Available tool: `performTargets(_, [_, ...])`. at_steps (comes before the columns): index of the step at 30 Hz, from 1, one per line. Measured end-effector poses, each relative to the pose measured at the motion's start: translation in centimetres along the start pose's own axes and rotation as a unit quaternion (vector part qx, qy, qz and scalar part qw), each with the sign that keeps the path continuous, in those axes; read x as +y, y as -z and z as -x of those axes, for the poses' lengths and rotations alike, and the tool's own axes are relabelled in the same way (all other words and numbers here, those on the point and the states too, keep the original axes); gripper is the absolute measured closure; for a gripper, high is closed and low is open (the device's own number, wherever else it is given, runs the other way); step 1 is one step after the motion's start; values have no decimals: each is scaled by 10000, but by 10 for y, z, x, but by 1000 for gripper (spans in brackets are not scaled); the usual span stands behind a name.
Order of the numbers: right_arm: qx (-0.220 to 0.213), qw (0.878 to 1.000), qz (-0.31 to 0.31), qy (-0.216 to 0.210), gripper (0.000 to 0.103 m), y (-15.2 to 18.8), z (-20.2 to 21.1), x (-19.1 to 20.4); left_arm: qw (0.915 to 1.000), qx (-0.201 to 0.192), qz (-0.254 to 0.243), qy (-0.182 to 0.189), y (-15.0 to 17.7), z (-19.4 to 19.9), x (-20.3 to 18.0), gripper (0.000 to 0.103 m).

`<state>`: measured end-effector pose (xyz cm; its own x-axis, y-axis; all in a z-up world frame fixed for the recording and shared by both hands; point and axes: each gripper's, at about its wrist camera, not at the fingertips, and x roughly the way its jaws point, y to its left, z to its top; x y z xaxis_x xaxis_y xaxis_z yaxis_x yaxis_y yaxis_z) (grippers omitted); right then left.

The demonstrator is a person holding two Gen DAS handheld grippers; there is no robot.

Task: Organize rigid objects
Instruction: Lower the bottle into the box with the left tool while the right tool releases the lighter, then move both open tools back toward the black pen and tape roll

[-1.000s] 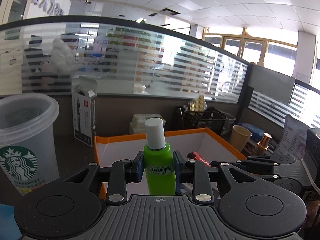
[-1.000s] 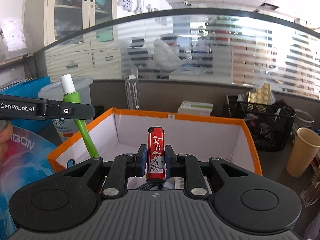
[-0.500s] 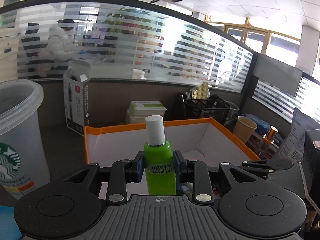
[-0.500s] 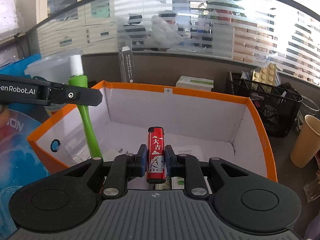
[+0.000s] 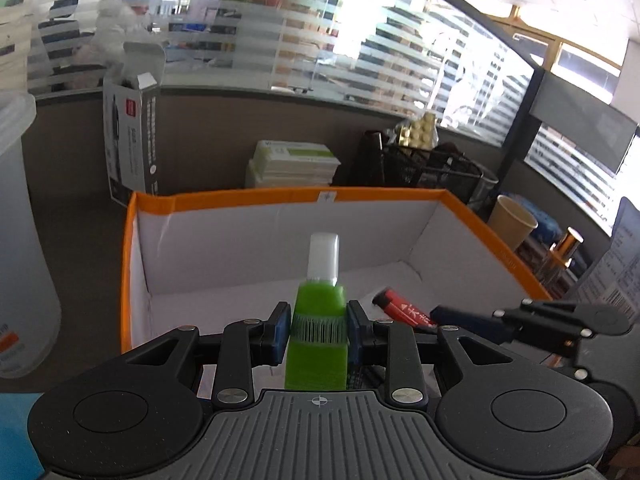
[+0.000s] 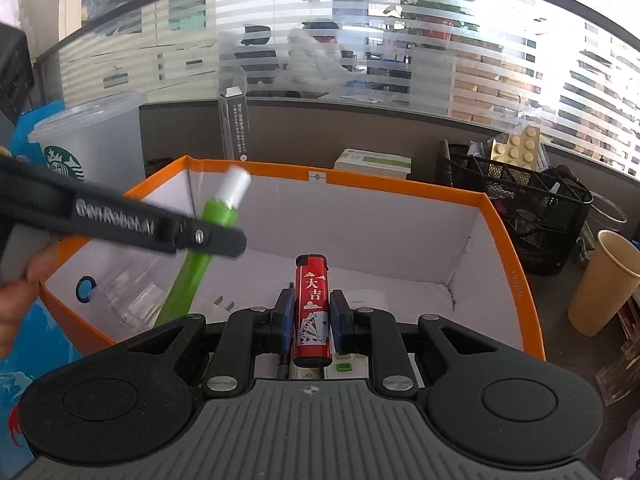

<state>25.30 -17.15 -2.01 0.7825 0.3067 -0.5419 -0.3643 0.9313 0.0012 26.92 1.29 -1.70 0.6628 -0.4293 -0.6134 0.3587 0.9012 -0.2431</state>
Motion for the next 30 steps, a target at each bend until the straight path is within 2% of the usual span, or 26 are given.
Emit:
performTargets(5, [16, 10000, -8, 59, 85, -1, 0, -2, 9999, 45, -57, -74, 3, -1, -4, 75])
performTargets(8, [-82, 9999, -63, 97, 85, 0, 8, -3, 9999, -61, -58, -58, 6, 10, -7, 70])
performTargets(10, [-282, 9995, -84, 60, 85, 1, 21, -4, 9996, -261, -133, -16, 9, 26, -13, 54])
performTargets(11, [-354, 9993, -98, 51, 85, 1, 29, -5, 9990, -399, -195, -35, 11, 35, -17, 39])
performTargets(12, [-431, 9990, -79, 50, 85, 2, 37, -5, 9980, -559, -293, -79, 13, 44, -21, 30])
performTargets(15, [-589, 9982, -41, 119, 83, 5, 60, -6, 9946, -839, -577, -179, 18, 64, -36, 26])
performTargets(21, [-777, 9969, -16, 78, 83, 21, 97, 0, 9912, -1023, -841, 28, 30, 88, -57, 15])
performTargets(22, [-786, 9969, 31, 39, 81, 25, 103, 3, 9903, -1044, -913, 39, 34, 92, -60, 15])
performTargets(25, [-598, 9975, 212, -320, 65, 42, 114, 11, 9898, -1034, -981, 43, 51, 99, -60, 14])
performTargets(28, [-123, 9982, 317, -500, 53, 64, 102, 15, 9925, -870, -855, 67, 68, 101, -51, 14])
performTargets(29, [32, 9984, 307, -477, 44, 70, 94, 15, 9933, -809, -818, 61, 73, 101, -48, 13])
performTargets(30, [173, 9986, 262, -433, 30, 76, 85, 13, 9930, -836, -836, 45, 78, 102, -47, 8])
